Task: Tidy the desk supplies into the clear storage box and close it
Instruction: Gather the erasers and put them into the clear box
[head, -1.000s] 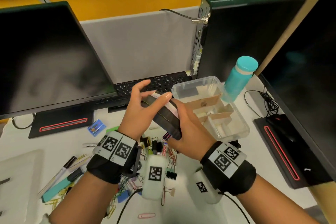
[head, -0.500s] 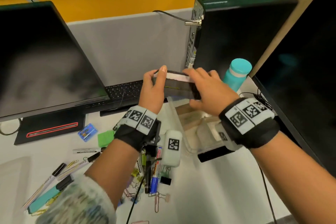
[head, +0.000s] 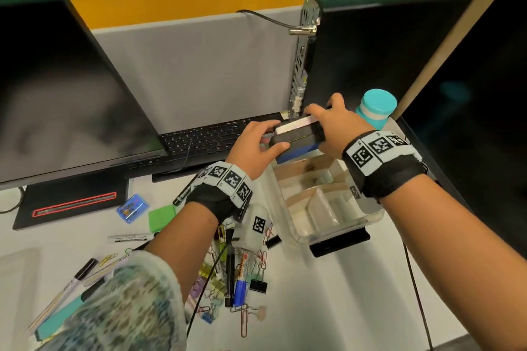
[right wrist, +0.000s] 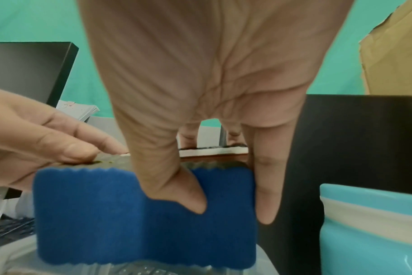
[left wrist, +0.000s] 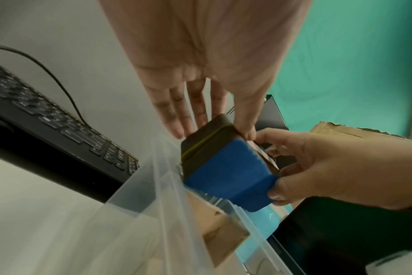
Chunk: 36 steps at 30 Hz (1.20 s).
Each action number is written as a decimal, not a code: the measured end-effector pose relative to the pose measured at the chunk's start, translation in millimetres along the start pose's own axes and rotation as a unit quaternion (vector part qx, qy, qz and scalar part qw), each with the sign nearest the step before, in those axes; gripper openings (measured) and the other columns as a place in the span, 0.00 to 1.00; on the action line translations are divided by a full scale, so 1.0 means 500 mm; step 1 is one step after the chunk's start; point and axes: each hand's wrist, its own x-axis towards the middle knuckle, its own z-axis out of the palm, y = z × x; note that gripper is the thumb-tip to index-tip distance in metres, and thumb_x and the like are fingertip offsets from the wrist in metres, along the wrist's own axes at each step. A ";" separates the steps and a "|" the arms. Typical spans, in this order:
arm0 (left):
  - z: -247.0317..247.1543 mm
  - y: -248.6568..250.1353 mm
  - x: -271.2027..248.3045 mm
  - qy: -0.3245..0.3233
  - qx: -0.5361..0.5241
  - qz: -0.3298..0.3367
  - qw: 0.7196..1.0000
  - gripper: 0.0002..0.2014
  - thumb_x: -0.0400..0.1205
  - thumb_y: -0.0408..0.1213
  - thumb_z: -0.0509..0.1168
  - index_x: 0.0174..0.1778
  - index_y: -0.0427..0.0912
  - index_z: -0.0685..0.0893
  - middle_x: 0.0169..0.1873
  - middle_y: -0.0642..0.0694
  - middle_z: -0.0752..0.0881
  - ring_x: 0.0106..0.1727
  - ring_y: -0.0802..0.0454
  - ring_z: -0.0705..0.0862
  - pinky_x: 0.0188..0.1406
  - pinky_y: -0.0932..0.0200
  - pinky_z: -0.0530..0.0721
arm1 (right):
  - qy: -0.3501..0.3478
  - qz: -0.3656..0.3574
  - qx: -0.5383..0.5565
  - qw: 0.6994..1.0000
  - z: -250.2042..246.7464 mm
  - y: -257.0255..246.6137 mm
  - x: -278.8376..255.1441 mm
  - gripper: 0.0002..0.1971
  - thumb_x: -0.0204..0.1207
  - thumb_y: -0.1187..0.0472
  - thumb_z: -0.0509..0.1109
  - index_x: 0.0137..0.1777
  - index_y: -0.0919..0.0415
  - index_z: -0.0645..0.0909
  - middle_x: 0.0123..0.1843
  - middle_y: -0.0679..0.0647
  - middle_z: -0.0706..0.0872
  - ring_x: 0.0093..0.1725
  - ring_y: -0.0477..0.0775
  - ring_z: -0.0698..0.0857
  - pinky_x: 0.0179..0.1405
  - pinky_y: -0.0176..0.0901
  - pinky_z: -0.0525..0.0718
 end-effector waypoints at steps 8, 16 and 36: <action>0.007 -0.015 0.022 -0.073 0.222 0.011 0.972 0.32 0.74 0.46 0.73 0.74 0.50 0.71 0.65 0.46 0.76 0.66 0.46 0.73 0.67 0.50 0.74 | -0.068 0.018 -0.007 0.997 0.038 -0.009 0.019 0.38 0.66 0.60 0.78 0.72 0.51 0.61 0.65 0.61 0.68 0.61 0.68 0.79 0.55 0.59 0.83; 0.022 -0.035 0.024 -0.072 0.425 0.055 0.901 0.29 0.78 0.58 0.63 0.74 0.54 0.70 0.67 0.50 0.70 0.67 0.46 0.67 0.65 0.47 0.69 | -0.137 0.074 0.061 0.986 0.068 0.004 0.045 0.29 0.75 0.54 0.70 0.74 0.57 0.66 0.72 0.59 0.62 0.61 0.61 0.79 0.62 0.50 0.78; 0.060 -0.008 -0.011 -0.154 0.507 -0.024 0.848 0.28 0.81 0.52 0.43 0.43 0.50 0.90 0.61 0.53 0.85 0.83 0.42 0.52 0.71 0.28 0.25 | -0.177 0.048 0.086 0.979 0.070 -0.023 0.042 0.20 0.84 0.56 0.53 0.65 0.67 0.78 0.64 0.64 0.81 0.64 0.64 0.80 0.55 0.45 0.74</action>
